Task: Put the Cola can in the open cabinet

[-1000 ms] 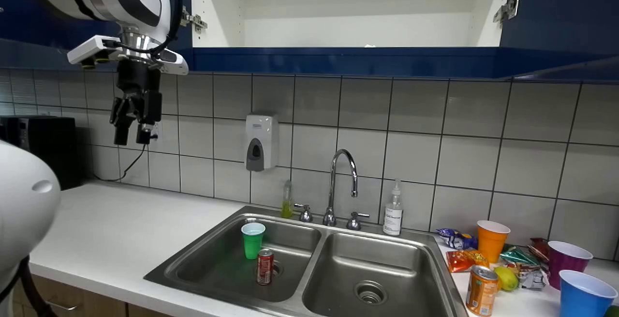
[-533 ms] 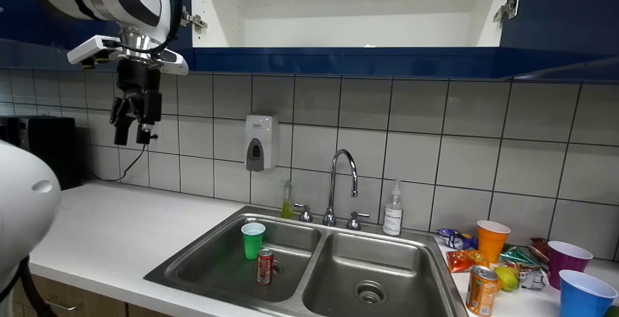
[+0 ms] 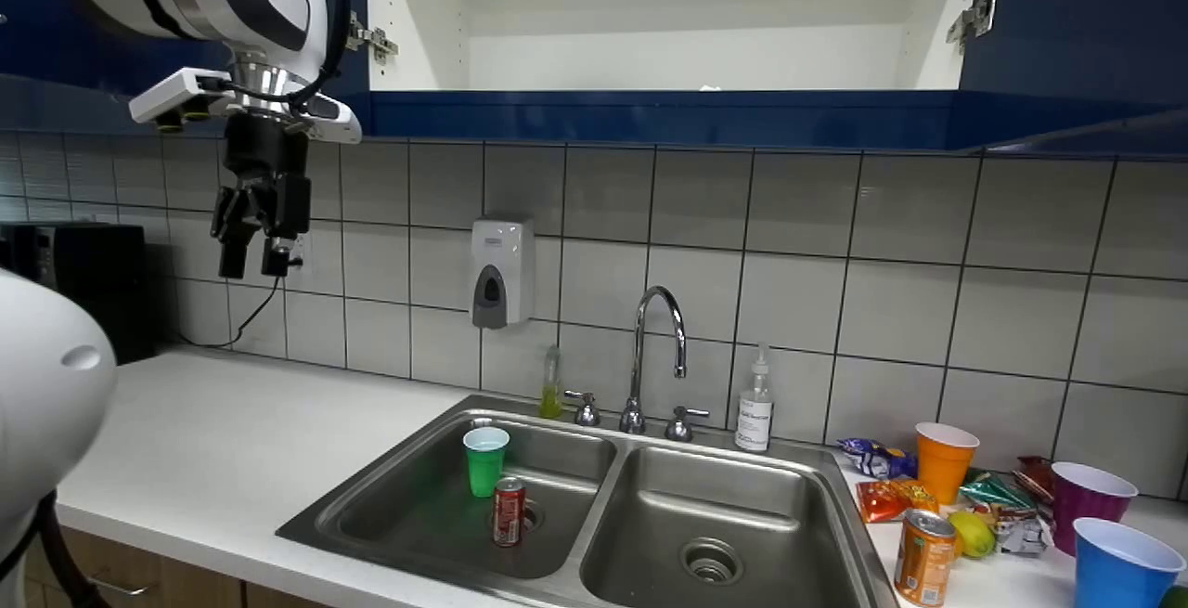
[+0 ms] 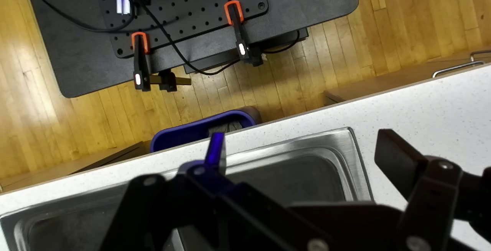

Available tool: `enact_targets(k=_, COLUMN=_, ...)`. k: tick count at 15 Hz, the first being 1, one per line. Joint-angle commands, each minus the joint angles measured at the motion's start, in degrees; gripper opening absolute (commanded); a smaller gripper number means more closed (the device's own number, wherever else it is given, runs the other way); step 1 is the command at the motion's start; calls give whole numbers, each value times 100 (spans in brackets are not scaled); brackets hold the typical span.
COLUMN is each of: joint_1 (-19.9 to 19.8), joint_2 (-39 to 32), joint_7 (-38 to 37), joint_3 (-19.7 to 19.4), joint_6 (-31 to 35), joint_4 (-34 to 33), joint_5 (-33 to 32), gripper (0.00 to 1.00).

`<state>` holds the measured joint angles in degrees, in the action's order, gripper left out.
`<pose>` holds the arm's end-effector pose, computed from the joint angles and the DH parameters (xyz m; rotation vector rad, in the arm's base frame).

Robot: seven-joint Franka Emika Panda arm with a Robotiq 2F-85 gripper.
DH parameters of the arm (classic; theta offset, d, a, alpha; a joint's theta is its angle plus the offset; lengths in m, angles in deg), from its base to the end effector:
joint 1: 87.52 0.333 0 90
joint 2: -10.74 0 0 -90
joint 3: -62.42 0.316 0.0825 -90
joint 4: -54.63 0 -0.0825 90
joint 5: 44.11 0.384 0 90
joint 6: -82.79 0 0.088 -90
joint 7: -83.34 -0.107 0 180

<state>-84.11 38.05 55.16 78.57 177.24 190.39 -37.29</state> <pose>0.3532 0.1454 0.4751 2.9922 -0.3334 -0.3533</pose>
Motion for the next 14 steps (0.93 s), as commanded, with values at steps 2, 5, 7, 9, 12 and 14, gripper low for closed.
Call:
enact_targets(k=2, joint_1=25, joint_2=-5, joint_7=-1, joint_3=-126, joint_6=46, joint_4=26, joint_5=-62, gripper=100)
enact_targets(k=5, joint_1=-48, joint_2=-10, joint_7=74, joint_3=-267, joint_6=141, joint_4=70, joint_5=-178, gripper=100)
enact_targets(k=7, joint_1=-80, joint_2=-31, joint_7=185, joint_3=-404, joint_6=208, joint_4=101, joint_5=-248, gripper=100)
enact_targets(k=9, joint_1=-94, joint_2=-68, joint_7=360, joint_3=-546, joint_6=282, joint_4=136, joint_5=-321, gripper=100)
enact_targets(k=12, joint_1=-98, joint_2=-171, joint_7=727, joint_3=-771, joint_6=378, joint_4=204, joint_5=-345, gripper=100)
enact_targets(k=14, joint_1=-91, joint_2=-273, joint_7=1056, joint_3=-911, joint_6=501, joint_4=253, joint_5=-327, gripper=100)
